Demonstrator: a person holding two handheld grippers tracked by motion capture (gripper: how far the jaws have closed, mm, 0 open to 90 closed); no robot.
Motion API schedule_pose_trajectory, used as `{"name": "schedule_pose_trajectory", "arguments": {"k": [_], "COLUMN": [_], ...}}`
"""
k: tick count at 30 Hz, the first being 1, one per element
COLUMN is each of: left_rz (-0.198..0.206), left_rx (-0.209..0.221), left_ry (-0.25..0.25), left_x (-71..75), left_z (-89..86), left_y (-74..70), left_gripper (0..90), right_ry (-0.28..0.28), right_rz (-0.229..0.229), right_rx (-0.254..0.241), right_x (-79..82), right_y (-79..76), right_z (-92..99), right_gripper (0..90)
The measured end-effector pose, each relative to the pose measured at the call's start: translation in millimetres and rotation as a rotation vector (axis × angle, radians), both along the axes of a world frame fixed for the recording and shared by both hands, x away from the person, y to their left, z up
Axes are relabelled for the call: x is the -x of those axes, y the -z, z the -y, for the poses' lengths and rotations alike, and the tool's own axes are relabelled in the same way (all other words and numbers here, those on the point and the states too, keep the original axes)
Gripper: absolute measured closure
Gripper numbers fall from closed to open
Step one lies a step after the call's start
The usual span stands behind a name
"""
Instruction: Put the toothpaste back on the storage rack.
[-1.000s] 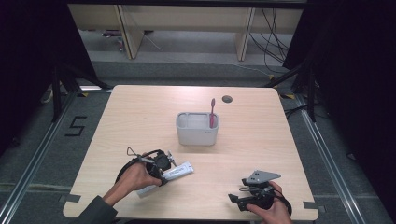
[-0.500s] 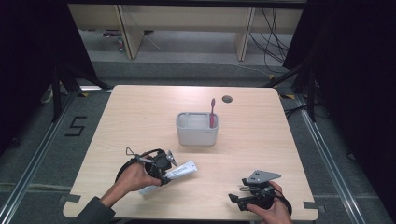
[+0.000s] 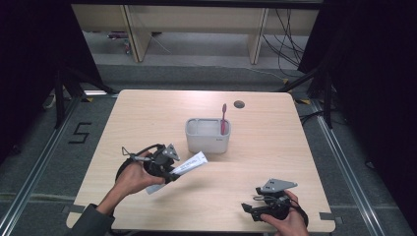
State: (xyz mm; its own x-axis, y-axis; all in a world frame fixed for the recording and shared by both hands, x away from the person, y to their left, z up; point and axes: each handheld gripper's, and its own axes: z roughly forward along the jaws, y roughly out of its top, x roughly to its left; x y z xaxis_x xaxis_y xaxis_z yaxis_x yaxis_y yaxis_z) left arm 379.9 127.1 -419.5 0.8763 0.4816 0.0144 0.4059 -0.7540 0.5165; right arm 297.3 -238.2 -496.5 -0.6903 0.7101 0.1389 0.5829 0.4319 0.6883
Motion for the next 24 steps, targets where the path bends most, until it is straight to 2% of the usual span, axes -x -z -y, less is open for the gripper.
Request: {"name": "schedule_pose_trajectory", "arguments": {"k": [2,4,5,6,8,9,10,13,17,24], "left_rz": [0.014,0.036,0.045,0.064,0.076,0.096,0.094,0.114,0.141,0.167], "left_rx": [0.038,0.068,0.075,0.095,0.114,0.134,0.137,0.176,0.205,0.271], "left_ry": [-0.010,-0.028,-0.032,-0.049,-0.054,-0.062,-0.066,-0.076,-0.096,-0.141], "left_x": [-2.1,-3.7,-5.1,-5.2,-7.0,-7.9,-8.8,-11.7,-15.2,-22.6], "left_z": [-2.9,-5.1,-5.9,-6.3,-7.7,-8.3,-8.9,-10.0,-10.5,-11.9], "left_y": [-7.6,-13.4,-16.1,-17.5,-20.8,-22.0,-23.2,-25.2,-27.1,-29.3], "left_gripper": [71.5,71.5,71.4,71.4,71.5,71.4,71.4,71.5,71.5,71.5], "right_ry": [-0.004,-0.017,-0.016,0.010,0.000,-0.002,0.005,-0.003,0.005,0.000], "right_rz": [-0.001,0.017,0.016,-0.010,0.002,0.004,-0.005,0.006,-0.005,0.016], "right_rx": [0.001,0.004,0.004,-0.005,-0.001,-0.002,-0.005,-0.001,-0.001,0.000], "right_x": [-0.1,-1.4,-1.4,0.9,0.1,-0.1,0.6,-0.3,0.2,-0.6], "right_y": [-0.4,-0.2,-0.1,-0.6,-0.7,-0.7,-0.8,-0.4,-0.6,-1.0], "right_z": [0.4,1.2,1.2,0.1,0.8,0.9,0.4,0.9,0.9,2.1], "right_gripper": [21.1,21.1,21.1,21.1,21.1,21.1,21.1,21.1,21.1,21.1]}}
